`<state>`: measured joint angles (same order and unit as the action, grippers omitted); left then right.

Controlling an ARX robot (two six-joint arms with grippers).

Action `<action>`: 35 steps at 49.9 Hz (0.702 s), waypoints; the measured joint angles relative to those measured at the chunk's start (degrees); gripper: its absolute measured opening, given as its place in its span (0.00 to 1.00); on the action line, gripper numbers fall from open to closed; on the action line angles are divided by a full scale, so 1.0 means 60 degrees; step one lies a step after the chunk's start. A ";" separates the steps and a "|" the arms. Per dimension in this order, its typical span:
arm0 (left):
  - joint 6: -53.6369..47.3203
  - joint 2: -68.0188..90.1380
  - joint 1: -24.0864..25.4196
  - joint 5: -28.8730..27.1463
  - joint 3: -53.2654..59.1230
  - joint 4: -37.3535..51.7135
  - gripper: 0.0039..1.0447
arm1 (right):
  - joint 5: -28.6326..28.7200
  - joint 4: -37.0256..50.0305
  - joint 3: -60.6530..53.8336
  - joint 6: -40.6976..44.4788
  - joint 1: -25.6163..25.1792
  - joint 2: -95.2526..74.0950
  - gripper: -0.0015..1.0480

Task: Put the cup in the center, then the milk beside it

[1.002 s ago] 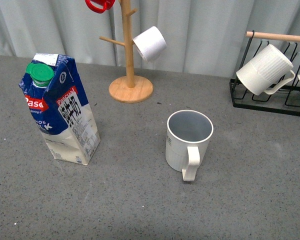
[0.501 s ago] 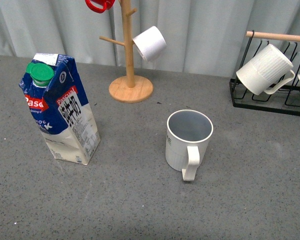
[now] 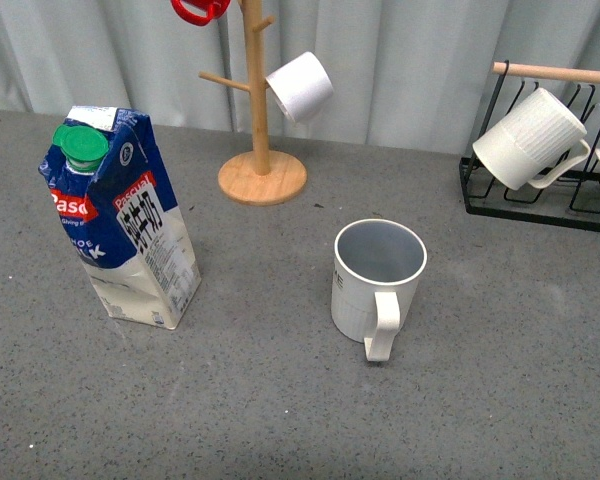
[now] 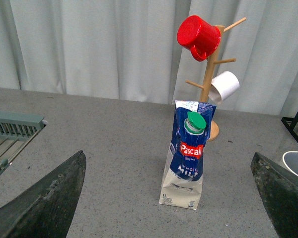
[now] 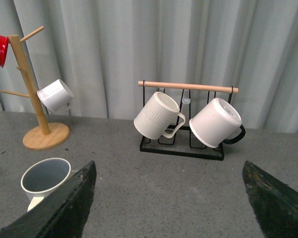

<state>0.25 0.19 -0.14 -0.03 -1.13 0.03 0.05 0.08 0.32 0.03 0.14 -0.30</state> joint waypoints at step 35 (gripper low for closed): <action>0.1035 1.1136 -0.0291 -0.0189 -0.2051 0.5599 0.94 | 0.0000 0.0000 0.0000 -0.0007 0.0000 0.0011 0.91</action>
<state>6.46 67.00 -1.89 -1.17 -13.43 33.63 0.05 0.08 0.32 -0.01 0.14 -0.23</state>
